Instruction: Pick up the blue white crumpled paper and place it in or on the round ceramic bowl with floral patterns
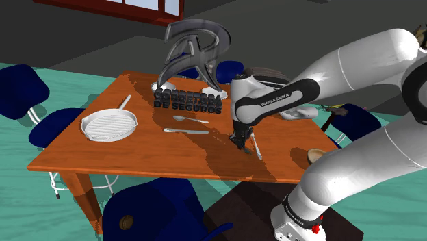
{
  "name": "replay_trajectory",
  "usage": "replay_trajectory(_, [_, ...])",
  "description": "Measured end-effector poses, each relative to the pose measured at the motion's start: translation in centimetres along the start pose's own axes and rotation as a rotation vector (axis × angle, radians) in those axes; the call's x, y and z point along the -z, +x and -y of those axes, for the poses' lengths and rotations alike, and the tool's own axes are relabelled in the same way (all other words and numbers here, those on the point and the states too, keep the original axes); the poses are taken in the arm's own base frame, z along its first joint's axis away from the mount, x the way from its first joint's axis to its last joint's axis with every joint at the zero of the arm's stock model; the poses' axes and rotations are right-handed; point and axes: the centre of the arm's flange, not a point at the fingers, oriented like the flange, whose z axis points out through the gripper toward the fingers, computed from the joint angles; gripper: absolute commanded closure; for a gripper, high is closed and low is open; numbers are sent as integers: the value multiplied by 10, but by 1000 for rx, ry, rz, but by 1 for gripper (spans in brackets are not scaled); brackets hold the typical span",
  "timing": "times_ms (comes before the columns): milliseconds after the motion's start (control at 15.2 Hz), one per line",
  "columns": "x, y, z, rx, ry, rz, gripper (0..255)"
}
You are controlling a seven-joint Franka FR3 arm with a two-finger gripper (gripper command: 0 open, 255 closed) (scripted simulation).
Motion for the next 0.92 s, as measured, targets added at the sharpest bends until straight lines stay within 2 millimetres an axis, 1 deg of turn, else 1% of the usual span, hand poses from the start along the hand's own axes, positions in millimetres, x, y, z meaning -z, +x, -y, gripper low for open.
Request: replay_trajectory(924, [71, -13, -13, 0, 0, 3, 255])
